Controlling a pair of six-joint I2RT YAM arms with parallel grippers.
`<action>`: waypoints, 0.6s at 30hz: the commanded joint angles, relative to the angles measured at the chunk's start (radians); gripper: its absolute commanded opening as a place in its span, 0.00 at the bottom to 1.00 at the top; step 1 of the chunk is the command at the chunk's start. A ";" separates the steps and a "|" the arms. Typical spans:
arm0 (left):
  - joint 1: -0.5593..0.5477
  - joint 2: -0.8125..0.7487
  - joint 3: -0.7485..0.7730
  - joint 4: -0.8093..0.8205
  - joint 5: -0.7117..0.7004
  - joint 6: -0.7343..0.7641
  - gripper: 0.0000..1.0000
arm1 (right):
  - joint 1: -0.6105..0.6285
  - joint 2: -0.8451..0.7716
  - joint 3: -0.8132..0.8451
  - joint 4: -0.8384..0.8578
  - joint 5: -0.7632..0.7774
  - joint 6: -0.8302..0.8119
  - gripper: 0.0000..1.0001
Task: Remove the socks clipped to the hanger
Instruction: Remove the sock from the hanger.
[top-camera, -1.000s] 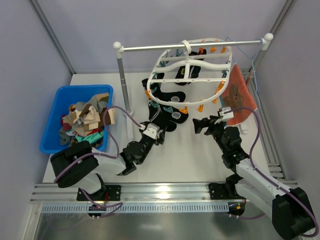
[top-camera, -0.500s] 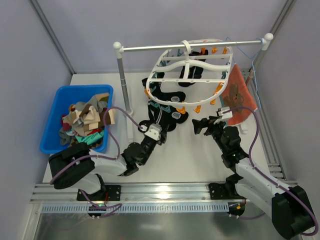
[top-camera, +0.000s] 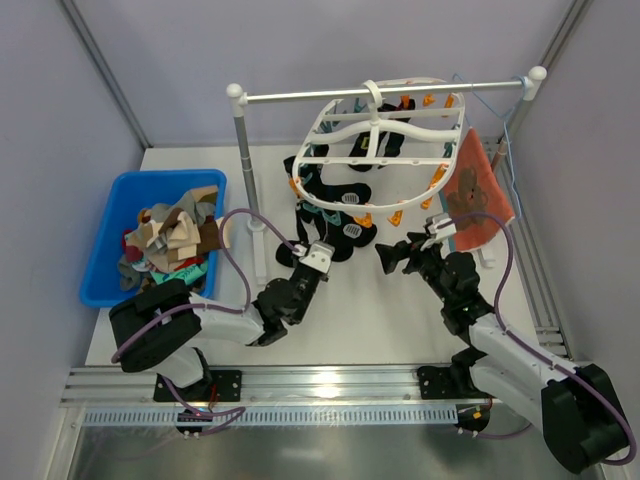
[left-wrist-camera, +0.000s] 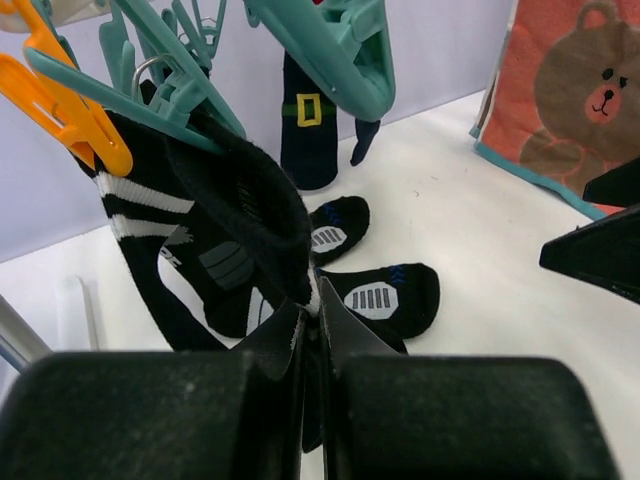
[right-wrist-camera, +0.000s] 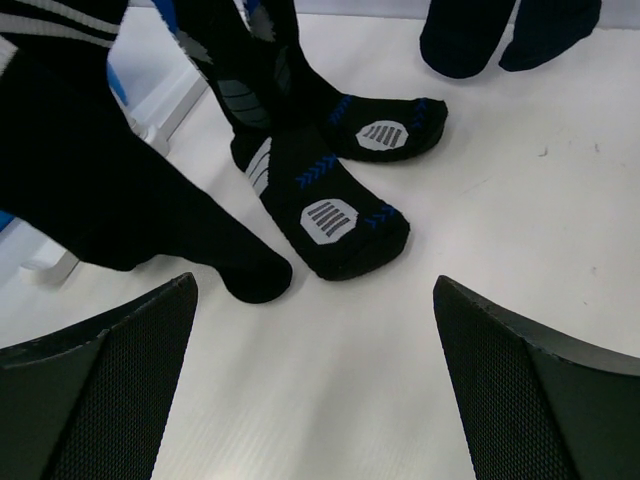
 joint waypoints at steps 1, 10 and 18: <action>0.005 0.016 0.035 0.255 -0.020 0.032 0.00 | 0.030 -0.005 0.021 0.096 -0.044 -0.044 1.00; -0.058 -0.016 0.003 0.255 0.017 -0.071 0.00 | 0.235 -0.081 -0.068 0.222 0.034 -0.148 1.00; -0.135 -0.015 0.020 0.254 0.013 -0.087 0.00 | 0.314 0.014 -0.097 0.371 0.060 -0.171 1.00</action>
